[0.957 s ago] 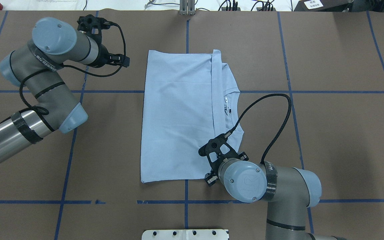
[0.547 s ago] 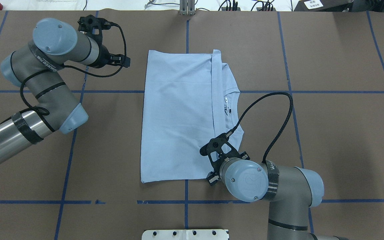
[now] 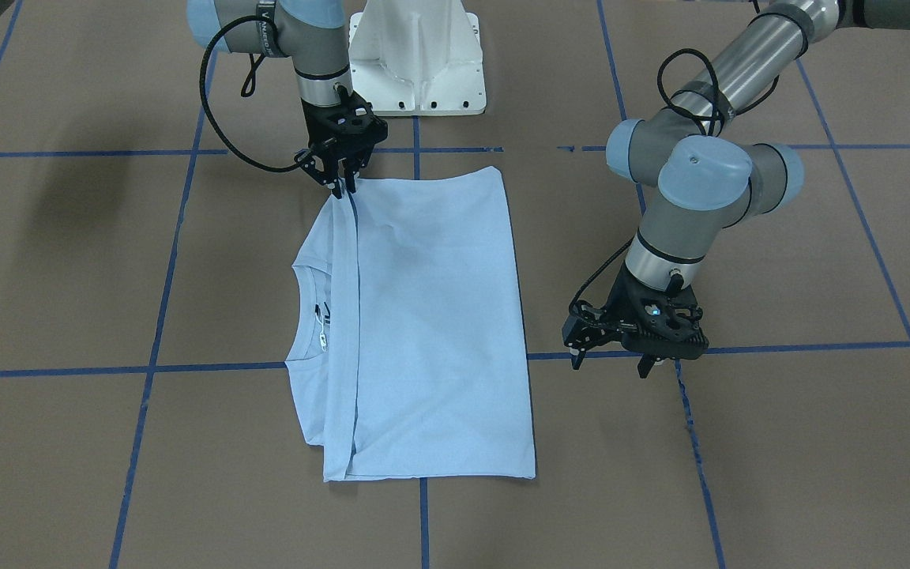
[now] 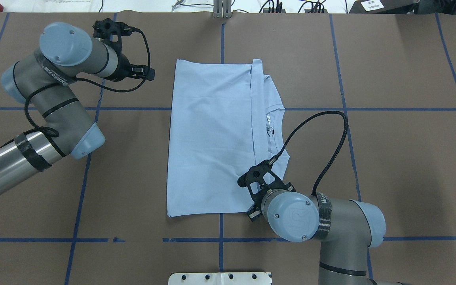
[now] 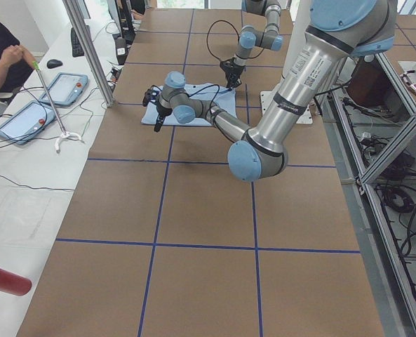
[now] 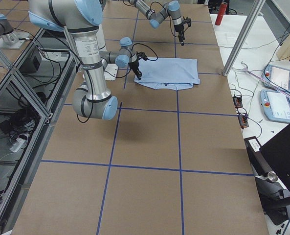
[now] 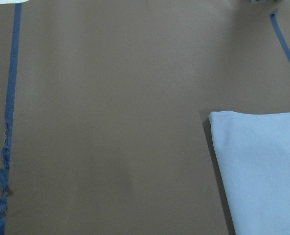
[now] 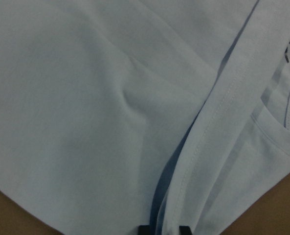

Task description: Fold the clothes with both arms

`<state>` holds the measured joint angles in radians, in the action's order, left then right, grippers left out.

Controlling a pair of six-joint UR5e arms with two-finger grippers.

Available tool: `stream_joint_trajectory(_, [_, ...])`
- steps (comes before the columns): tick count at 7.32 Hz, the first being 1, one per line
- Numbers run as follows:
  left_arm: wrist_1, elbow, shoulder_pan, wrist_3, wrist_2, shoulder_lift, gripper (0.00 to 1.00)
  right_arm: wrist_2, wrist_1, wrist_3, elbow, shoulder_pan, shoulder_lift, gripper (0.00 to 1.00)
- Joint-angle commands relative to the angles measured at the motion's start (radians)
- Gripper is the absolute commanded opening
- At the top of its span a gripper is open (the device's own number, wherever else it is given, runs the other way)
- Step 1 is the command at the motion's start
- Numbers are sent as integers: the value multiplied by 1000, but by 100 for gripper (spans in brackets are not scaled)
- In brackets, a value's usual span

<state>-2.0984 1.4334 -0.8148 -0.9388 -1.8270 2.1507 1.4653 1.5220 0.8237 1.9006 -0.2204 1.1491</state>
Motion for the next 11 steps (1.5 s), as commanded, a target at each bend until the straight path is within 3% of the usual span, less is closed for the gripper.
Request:
stream_joint_trajectory(1, [0, -1, 0, 0, 0, 1, 100, 1, 1, 0, 0, 1, 0, 12])
stream_joint_trajectory(4, [0, -1, 0, 0, 0, 5, 100, 1, 7, 2, 5, 0, -5, 0])
stream_joint_trajectory(6, [0, -1, 0, 0, 0, 8, 100, 12, 9, 2, 15, -28, -5, 0])
stream_joint_trajectory(10, [-2, -2, 0, -2, 2, 11, 100, 127, 9, 56, 18, -92, 69, 0])
stream_joint_trajectory(11, [-2, -2, 0, 0, 2, 8, 100, 183, 18, 136, 72, -93, 108, 0])
